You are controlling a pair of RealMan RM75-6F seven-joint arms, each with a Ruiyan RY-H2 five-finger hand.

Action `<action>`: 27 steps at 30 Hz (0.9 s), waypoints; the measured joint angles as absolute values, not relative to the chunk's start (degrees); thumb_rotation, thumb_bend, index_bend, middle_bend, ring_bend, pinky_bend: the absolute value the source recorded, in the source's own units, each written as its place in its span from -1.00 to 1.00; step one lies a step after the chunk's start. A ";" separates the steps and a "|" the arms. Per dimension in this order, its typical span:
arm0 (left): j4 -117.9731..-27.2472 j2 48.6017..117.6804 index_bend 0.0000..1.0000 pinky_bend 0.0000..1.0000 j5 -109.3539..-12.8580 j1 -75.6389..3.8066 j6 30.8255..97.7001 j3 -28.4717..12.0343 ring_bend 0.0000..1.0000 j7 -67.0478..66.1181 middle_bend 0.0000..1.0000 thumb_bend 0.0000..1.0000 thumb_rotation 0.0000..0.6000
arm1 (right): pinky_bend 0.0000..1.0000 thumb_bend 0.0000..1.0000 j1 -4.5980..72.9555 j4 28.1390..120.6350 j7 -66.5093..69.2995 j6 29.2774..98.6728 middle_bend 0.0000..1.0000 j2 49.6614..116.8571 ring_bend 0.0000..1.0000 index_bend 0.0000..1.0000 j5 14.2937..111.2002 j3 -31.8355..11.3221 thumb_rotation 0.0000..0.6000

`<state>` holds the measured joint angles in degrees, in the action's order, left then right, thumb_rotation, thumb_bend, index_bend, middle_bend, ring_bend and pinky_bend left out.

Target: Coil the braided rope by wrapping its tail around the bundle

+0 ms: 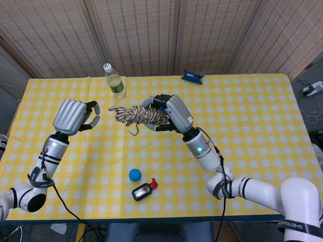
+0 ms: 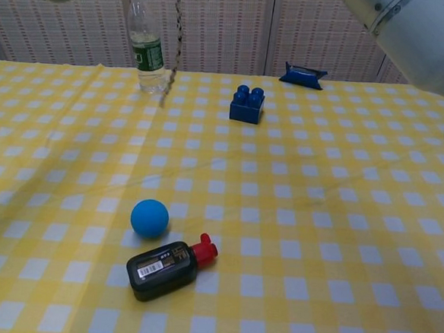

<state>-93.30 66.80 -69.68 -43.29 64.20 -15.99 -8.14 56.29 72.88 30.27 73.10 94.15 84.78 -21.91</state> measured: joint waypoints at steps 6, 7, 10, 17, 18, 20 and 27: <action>-94.06 65.97 0.02 0.79 -67.95 -43.04 62.72 -15.66 0.47 -9.08 0.59 -0.25 0.52 | 0.13 -0.48 56.20 72.97 30.20 73.21 0.46 94.09 0.09 0.81 84.89 -21.74 1.00; -94.35 65.72 -0.14 0.73 -67.45 -42.99 62.46 -15.62 0.36 -9.41 0.48 -0.26 0.49 | 0.13 -0.48 56.17 73.04 30.08 73.18 0.46 93.96 0.09 0.81 84.92 -21.69 1.00; -95.70 64.63 -0.56 0.48 -65.13 -42.78 61.50 -15.48 0.01 -10.89 0.05 -0.31 0.72 | 0.13 -0.48 55.92 73.66 29.66 72.96 0.46 93.19 0.09 0.81 84.97 -21.47 1.00; -97.56 63.21 -0.67 0.06 -61.12 -40.99 62.61 -14.79 -0.26 -14.34 -0.27 -0.33 1.00 | 0.13 -0.46 54.42 76.72 27.23 72.04 0.46 89.55 0.09 0.81 84.86 -20.46 1.00; -97.33 63.33 -0.67 0.02 -60.99 -40.68 63.20 -14.66 -0.27 -14.61 -0.28 -0.33 1.00 | 0.13 -0.46 54.01 77.37 26.73 71.84 0.46 88.77 0.09 0.81 84.76 -20.23 1.00; -96.72 63.66 -0.66 0.00 -60.71 -39.79 64.77 -14.34 -0.28 -15.24 -0.29 -0.33 1.00 | 0.13 -0.45 53.27 78.33 25.96 71.59 0.46 87.61 0.09 0.81 84.54 -19.85 1.00; -94.29 64.31 -0.63 -0.05 -59.97 -35.25 70.17 -12.32 -0.31 -17.61 -0.30 -0.33 1.00 | 0.13 -0.42 50.03 81.50 24.17 70.90 0.46 83.30 0.09 0.81 83.80 -17.95 1.00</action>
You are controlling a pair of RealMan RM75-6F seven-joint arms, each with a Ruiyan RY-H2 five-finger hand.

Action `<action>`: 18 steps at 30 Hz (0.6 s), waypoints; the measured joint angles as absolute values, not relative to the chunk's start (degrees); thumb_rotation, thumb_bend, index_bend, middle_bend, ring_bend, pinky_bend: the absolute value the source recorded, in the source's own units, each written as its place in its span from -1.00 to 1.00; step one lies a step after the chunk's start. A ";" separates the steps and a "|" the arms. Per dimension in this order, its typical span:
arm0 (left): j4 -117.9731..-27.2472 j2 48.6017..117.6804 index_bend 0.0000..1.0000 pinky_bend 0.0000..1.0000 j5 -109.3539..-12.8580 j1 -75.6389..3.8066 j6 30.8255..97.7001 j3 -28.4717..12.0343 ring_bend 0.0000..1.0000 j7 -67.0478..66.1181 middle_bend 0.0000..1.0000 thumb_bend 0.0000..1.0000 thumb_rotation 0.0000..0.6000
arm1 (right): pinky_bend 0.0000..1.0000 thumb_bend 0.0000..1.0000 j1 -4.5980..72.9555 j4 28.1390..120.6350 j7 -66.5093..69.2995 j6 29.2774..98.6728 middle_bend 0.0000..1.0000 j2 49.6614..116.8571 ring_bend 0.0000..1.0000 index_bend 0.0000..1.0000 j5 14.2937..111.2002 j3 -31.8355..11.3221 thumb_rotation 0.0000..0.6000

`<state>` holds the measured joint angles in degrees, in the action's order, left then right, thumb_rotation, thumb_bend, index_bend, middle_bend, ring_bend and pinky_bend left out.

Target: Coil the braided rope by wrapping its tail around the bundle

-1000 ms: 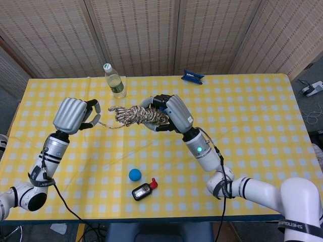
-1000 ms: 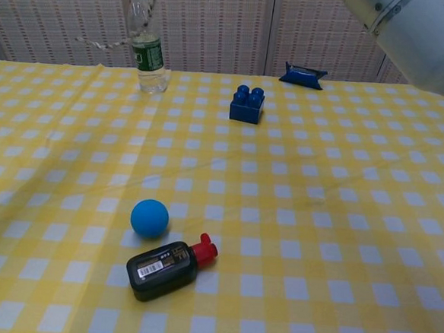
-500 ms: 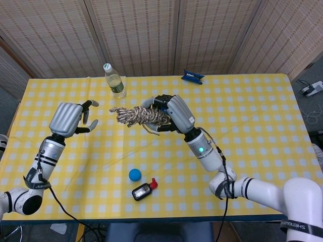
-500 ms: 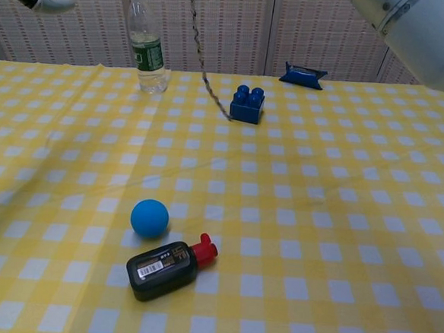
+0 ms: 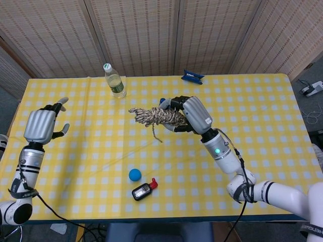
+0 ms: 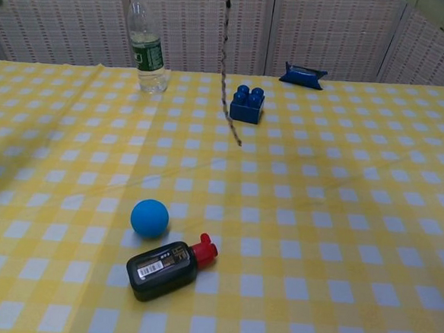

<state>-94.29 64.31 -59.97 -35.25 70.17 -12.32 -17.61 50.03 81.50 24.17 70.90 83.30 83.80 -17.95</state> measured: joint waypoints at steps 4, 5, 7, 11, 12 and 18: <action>-93.29 64.45 -0.60 -0.09 -59.41 -32.06 72.76 -10.71 -0.32 -18.47 -0.30 -0.33 1.00 | 0.13 -0.41 48.20 83.05 23.63 70.50 0.46 80.91 0.09 0.81 83.52 -16.76 1.00; -93.02 64.48 -0.60 -0.10 -59.29 -31.12 73.41 -10.24 -0.32 -18.57 -0.30 -0.33 1.00 | 0.13 -0.40 47.80 83.40 23.54 70.38 0.46 80.36 0.09 0.81 83.46 -16.48 1.00; -92.60 64.53 -0.59 -0.11 -59.18 -29.70 74.47 -9.58 -0.32 -18.66 -0.30 -0.33 1.00 | 0.13 -0.40 46.84 84.20 23.33 70.17 0.46 79.12 0.09 0.81 83.35 -15.89 1.00; -91.48 64.78 -0.59 -0.15 -59.36 -26.28 77.14 -8.15 -0.33 -18.46 -0.31 -0.33 1.00 | 0.13 -0.38 45.14 85.56 22.95 70.25 0.46 77.19 0.09 0.81 83.48 -14.96 1.00; -91.22 64.86 -0.59 -0.15 -59.55 -25.53 77.72 -7.85 -0.34 -18.26 -0.31 -0.33 1.00 | 0.13 -0.38 44.62 85.87 22.90 70.48 0.46 76.76 0.09 0.81 83.56 -14.76 1.00; -89.48 65.54 -0.56 -0.17 -62.37 -21.34 80.52 -6.31 -0.34 -14.71 -0.31 -0.33 1.00 | 0.13 -0.38 42.72 86.50 23.88 71.45 0.46 75.78 0.09 0.81 83.70 -14.28 1.00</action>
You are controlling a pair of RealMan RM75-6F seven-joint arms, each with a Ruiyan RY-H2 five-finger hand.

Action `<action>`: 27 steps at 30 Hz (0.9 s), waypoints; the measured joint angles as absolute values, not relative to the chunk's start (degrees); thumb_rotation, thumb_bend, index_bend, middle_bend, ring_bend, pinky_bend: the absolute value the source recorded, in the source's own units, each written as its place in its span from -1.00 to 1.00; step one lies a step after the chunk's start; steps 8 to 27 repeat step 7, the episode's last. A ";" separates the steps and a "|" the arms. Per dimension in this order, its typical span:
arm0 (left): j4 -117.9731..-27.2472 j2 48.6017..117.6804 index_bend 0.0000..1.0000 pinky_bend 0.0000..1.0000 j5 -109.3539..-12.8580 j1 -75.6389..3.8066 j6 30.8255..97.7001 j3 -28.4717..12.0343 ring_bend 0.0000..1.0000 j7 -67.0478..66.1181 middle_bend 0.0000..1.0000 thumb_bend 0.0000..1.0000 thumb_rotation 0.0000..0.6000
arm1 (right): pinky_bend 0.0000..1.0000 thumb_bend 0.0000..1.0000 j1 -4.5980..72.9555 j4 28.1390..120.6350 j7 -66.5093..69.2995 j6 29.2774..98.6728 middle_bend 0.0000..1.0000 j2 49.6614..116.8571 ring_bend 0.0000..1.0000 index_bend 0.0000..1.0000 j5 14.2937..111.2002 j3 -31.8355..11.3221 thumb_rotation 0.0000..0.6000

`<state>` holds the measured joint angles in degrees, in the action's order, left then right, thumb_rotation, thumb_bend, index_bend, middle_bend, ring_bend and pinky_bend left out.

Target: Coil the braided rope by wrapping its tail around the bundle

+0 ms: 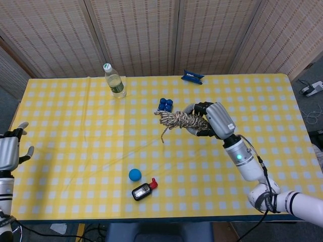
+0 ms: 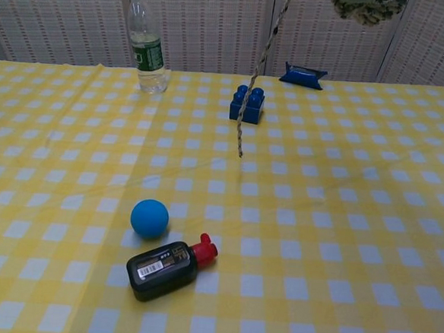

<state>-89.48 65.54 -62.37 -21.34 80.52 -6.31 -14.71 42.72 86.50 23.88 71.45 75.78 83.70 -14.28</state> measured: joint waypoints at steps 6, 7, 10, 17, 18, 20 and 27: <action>-88.45 66.44 -0.56 -0.19 -65.74 -17.83 82.89 -4.81 -0.34 -11.75 -0.31 -0.33 1.00 | 0.13 -0.38 42.13 86.79 24.59 72.47 0.46 75.50 0.09 0.81 84.68 -14.67 1.00; -88.21 66.72 -0.56 -0.19 -66.20 -17.34 83.37 -4.63 -0.34 -11.57 -0.31 -0.33 1.00 | 0.13 -0.38 42.07 86.86 24.61 72.55 0.46 75.47 0.09 0.81 84.79 -14.73 1.00; -88.21 66.72 -0.56 -0.19 -66.20 -17.34 83.37 -4.63 -0.34 -11.57 -0.31 -0.33 1.00 | 0.13 -0.38 42.07 86.86 24.61 72.55 0.46 75.47 0.09 0.81 84.79 -14.73 1.00; -88.21 66.72 -0.56 -0.19 -66.20 -17.34 83.37 -4.63 -0.34 -11.57 -0.31 -0.33 1.00 | 0.13 -0.38 42.07 86.86 24.61 72.55 0.46 75.47 0.09 0.81 84.79 -14.73 1.00; -88.21 66.72 -0.56 -0.19 -66.20 -17.34 83.37 -4.63 -0.34 -11.57 -0.31 -0.33 1.00 | 0.13 -0.38 42.07 86.86 24.61 72.55 0.46 75.47 0.09 0.81 84.79 -14.73 1.00; -88.21 66.72 -0.56 -0.19 -66.20 -17.34 83.37 -4.63 -0.34 -11.57 -0.31 -0.33 1.00 | 0.13 -0.38 42.07 86.86 24.61 72.55 0.46 75.47 0.09 0.81 84.79 -14.73 1.00; -88.21 66.72 -0.56 -0.19 -66.20 -17.34 83.37 -4.63 -0.34 -11.57 -0.31 -0.33 1.00 | 0.13 -0.38 42.07 86.86 24.61 72.55 0.46 75.47 0.09 0.81 84.79 -14.73 1.00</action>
